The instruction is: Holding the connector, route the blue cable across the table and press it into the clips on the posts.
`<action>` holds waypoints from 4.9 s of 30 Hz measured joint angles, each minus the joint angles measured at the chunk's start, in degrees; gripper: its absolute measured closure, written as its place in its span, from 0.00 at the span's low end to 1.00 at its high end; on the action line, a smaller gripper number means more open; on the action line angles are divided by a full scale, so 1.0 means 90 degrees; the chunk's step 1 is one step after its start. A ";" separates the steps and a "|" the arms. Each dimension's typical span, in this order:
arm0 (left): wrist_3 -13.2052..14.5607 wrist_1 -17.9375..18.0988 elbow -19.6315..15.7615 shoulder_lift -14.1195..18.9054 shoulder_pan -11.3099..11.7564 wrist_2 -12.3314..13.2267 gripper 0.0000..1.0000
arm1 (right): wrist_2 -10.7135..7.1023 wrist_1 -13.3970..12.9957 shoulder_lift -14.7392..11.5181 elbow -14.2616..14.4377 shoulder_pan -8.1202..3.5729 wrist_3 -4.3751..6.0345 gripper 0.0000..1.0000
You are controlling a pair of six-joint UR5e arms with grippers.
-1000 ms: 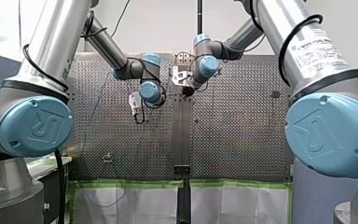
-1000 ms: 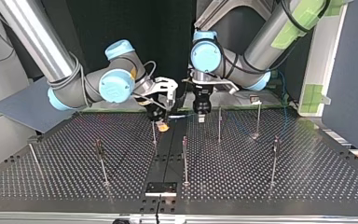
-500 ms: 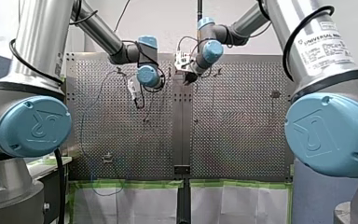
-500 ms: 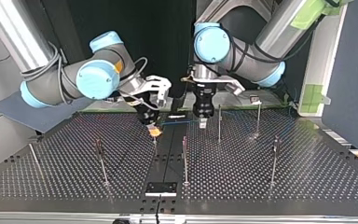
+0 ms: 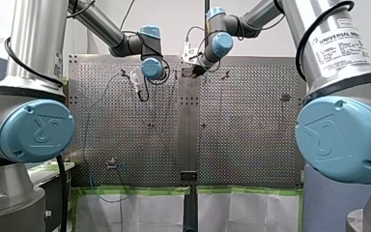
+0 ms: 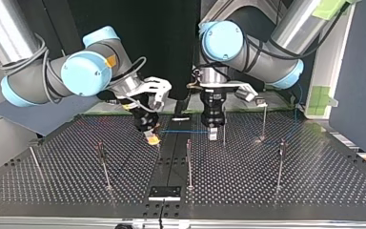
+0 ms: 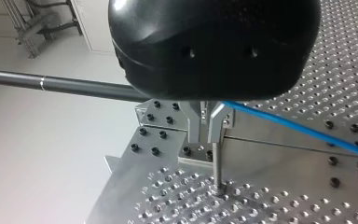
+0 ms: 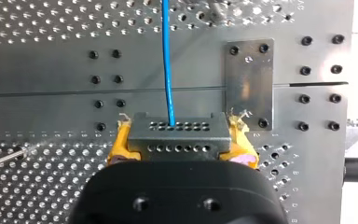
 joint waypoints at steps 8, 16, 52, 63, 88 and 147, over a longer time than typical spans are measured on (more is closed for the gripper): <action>0.0008 -0.0039 0.0126 -0.0077 0.0132 0.0392 0.86 | -0.0097 -0.0144 0.0008 -0.0062 -0.0109 0.0224 1.00; 0.0051 -0.0072 0.0359 -0.0435 0.0228 0.0453 0.86 | -0.0282 -0.0190 0.0044 -0.0092 -0.0164 0.0256 1.00; -0.0073 -0.0457 0.1661 -0.1409 0.0840 0.1123 0.78 | -0.0423 -0.0163 0.0616 -0.1018 -0.0653 0.0355 1.00; -0.0129 -0.0821 0.1661 -0.1408 0.0744 0.1093 0.09 | -0.0373 -0.0017 0.0691 -0.1016 -0.0738 0.0268 1.00; -0.0117 -0.1974 0.1339 -0.1078 0.0394 0.0523 0.00 | 0.0032 0.0254 0.0706 -0.1015 -0.0776 0.0061 1.00; 0.0541 -0.2286 0.2463 -0.0919 -0.0887 -0.0241 0.00 | 0.0045 0.0272 0.0699 -0.1023 -0.0938 0.0090 1.00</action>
